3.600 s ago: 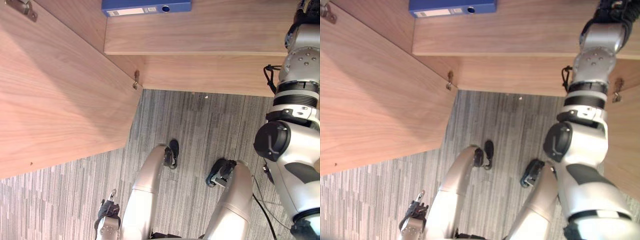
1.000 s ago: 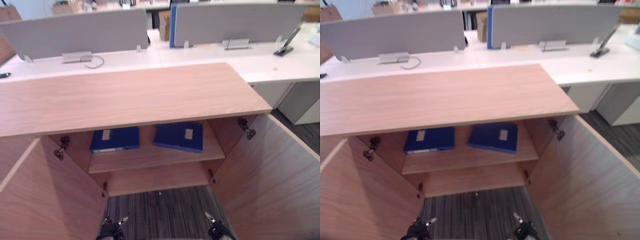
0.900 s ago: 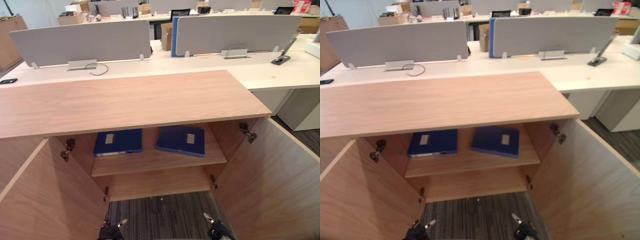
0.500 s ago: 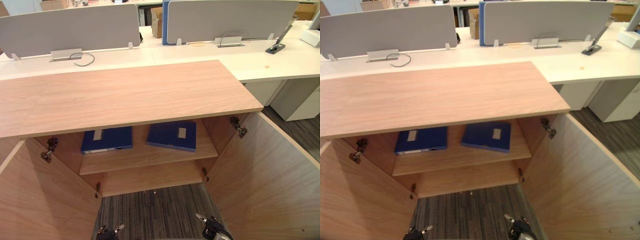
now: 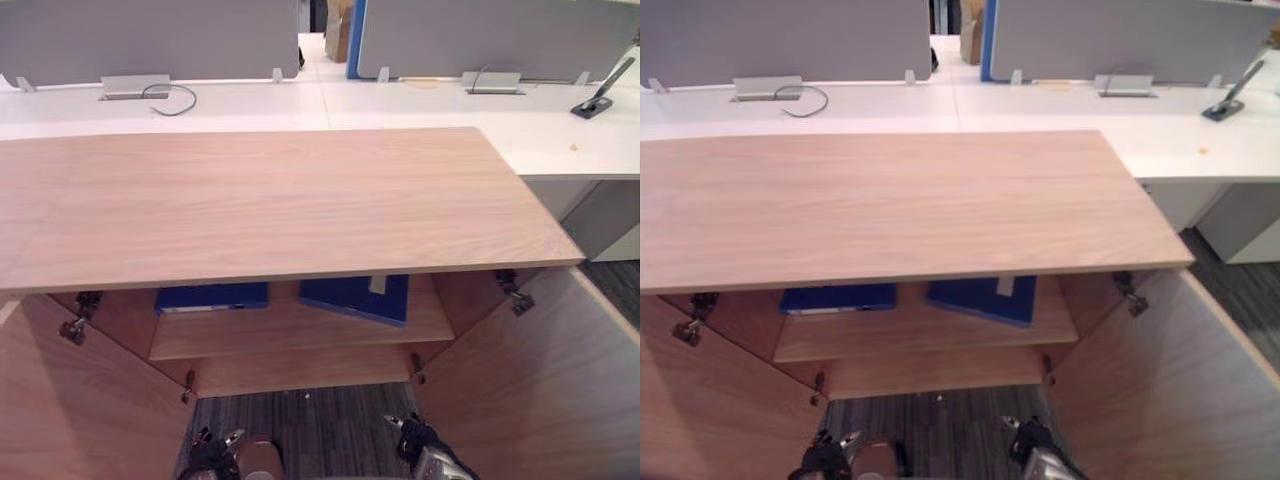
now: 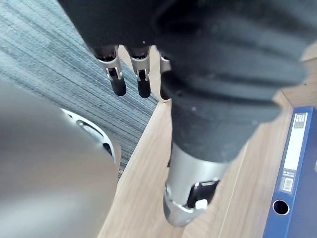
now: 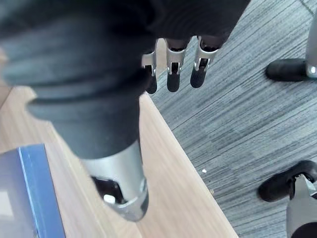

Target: Walk over to the cabinet, pick up the folder, carry it to the office cabinet, place the folder inside the office cabinet, then close the office cabinet door

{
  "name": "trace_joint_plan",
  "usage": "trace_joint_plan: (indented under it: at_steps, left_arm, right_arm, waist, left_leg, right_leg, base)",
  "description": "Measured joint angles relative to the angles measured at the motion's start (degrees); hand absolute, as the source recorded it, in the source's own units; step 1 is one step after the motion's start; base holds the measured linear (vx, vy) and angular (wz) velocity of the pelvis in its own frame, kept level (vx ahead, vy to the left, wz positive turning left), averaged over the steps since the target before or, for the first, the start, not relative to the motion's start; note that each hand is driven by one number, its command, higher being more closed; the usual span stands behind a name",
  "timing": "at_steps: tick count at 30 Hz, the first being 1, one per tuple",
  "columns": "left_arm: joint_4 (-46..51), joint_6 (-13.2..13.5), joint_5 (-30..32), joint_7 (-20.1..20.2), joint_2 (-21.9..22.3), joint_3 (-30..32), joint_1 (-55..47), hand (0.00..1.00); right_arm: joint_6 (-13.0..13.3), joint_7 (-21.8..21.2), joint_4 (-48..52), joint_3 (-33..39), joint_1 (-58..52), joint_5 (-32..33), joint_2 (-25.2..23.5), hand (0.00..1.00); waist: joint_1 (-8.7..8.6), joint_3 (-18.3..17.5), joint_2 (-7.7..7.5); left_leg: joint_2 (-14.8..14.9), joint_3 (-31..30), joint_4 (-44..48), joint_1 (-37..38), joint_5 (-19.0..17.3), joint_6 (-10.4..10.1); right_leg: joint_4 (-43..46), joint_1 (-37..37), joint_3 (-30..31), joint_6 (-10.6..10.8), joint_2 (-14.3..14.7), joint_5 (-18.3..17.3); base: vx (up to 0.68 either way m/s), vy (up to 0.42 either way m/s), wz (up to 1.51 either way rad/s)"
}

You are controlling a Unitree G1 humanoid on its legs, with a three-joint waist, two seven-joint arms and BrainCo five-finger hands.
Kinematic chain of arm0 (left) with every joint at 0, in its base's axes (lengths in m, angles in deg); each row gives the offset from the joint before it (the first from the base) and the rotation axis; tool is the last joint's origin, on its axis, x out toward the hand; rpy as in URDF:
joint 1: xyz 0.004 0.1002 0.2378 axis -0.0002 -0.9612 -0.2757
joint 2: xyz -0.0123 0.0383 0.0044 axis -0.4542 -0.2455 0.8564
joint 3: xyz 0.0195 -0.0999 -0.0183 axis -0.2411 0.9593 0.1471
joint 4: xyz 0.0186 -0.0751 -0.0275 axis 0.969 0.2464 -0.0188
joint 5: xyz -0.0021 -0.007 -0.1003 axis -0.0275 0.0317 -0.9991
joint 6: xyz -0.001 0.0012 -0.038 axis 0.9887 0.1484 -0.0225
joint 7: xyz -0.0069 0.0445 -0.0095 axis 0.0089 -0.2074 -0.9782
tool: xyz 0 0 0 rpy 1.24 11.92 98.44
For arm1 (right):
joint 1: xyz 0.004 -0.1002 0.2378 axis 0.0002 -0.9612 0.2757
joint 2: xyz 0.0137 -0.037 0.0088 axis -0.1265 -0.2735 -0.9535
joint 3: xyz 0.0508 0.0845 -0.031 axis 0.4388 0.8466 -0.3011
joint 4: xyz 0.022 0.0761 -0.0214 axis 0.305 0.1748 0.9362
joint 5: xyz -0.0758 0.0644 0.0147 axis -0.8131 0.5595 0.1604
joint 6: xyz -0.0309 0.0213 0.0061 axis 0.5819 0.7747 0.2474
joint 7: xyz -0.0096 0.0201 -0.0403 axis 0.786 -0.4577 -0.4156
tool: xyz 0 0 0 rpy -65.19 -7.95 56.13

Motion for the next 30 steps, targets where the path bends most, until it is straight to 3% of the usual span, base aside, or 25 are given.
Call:
trace_joint_plan:
  at_steps: [3,5,10,15,19,21,23,25,28,30]
  left_arm:
    - [-0.9,-0.1,0.9,0.1,-0.5,-1.1,0.4,0.0]
    - [-1.2,-0.1,0.9,0.1,-0.3,-0.2,-0.2,0.0]
    - [-2.5,-0.1,0.8,0.1,0.3,0.7,-0.4,0.0]
    - [-2.5,0.2,0.7,-0.5,-0.1,-0.9,-0.8,0.0]
    - [-1.9,0.8,0.6,-0.9,-0.6,-2.1,-1.3,0.0]
    - [-0.1,1.4,0.6,-1.0,-0.6,-2.3,-2.1,0.0]
    - [2.3,1.7,0.2,-1.0,-0.4,-3.1,-2.0,0.0]
    - [4.2,1.9,-0.9,-1.0,0.1,-3.5,-1.9,0.0]
    - [4.6,2.9,-2.3,-1.7,0.0,-4.1,-1.6,0.0]
    - [4.7,2.9,-2.3,-2.6,0.1,-4.0,-1.6,0.0]
  right_arm:
    - [0.0,-0.1,-0.2,0.5,1.0,-0.8,-0.2,0.0]
    - [0.1,-0.1,-0.2,-0.1,0.9,-2.1,-0.6,0.0]
    - [0.4,-0.4,-0.3,-2.5,-1.0,-2.3,-0.8,0.0]
    - [0.4,-0.2,1.8,-11.9,-2.7,-3.1,0.5,0.0]
    - [1.7,0.2,12.6,-16.9,-1.2,-1.9,0.8,0.0]
    - [3.5,0.9,18.6,-17.6,3.4,-1.6,1.2,0.0]
    - [4.5,1.7,21.8,-18.2,7.7,-0.7,2.6,0.0]
    - [4.5,2.4,23.8,-18.1,11.8,-0.7,4.4,0.0]
    - [4.7,3.4,27.6,-21.6,17.2,-0.7,7.2,0.0]
    - [4.8,3.7,29.8,-23.8,18.9,-0.8,7.9,0.0]
  waist:
    - [0.19,0.1,-0.88]
    - [0.42,0.0,-0.52]
    - [-0.23,-0.7,-0.62]
    - [-0.63,-0.8,-0.57]
    - [-0.62,-0.8,-0.63]
    - [-0.16,0.0,-0.45]
    - [-0.12,2.5,0.26]
    - [0.09,5.3,2.18]
    - [0.08,8.1,3.82]
    - [-0.01,9.2,4.4]
  left_leg:
    - [-5.3,-0.2,-8.4,2.6,3.6,1.0]
    - [-7.2,0.7,-12.1,5.8,4.7,1.3]
    - [-9.0,1.0,-27.9,12.1,12.6,0.0]
    - [-10.3,1.0,-34.1,14.5,15.8,0.3]
    - [-11.3,1.5,-35.8,15.0,16.9,0.7]
    - [-11.3,2.9,-34.8,13.6,16.7,1.0]
    - [-9.7,2.8,-26.5,7.7,13.9,1.9]
    - [-7.4,2.8,-16.8,2.2,9.7,2.3]
    - [-6.8,4.5,-4.5,-5.6,3.4,2.4]
    - [-6.8,5.8,0.3,-9.3,1.2,2.8]
  right_leg:
    - [-3.7,-1.9,3.2,-2.1,-0.7,1.4]
    - [-3.9,-1.0,3.8,-1.1,-1.7,2.2]
    - [-5.2,-1.8,4.4,0.7,-1.6,5.0]
    - [-6.4,-1.7,4.5,0.7,-1.8,5.0]
    - [-7.1,-2.2,5.8,0.7,-2.4,5.0]
    - [-6.1,-4.8,7.9,0.7,-2.8,5.0]
    - [-2.4,-8.8,8.7,0.8,-3.6,5.0]
    - [3.1,-12.8,9.4,0.8,-3.9,3.9]
    - [18.1,-23.5,14.4,2.4,-7.9,-3.2]
    - [25.0,-29.3,17.5,2.6,-10.0,-5.8]
  base:
    - [0.08,0.108,0.31]
    - [0.04,0.008,-0.02]
    - [0.04,-0.038,-0.1]
    - [0.0,-0.009,0.0]
    - [-0.05,0.046,-0.1]
    - [-0.14,0.055,-0.4]
    - [-0.21,0.037,-0.17]
    - [-0.22,0.049,-0.19]
    - [-0.22,0.085,-0.28]
    - [-0.2,0.08,-0.27]
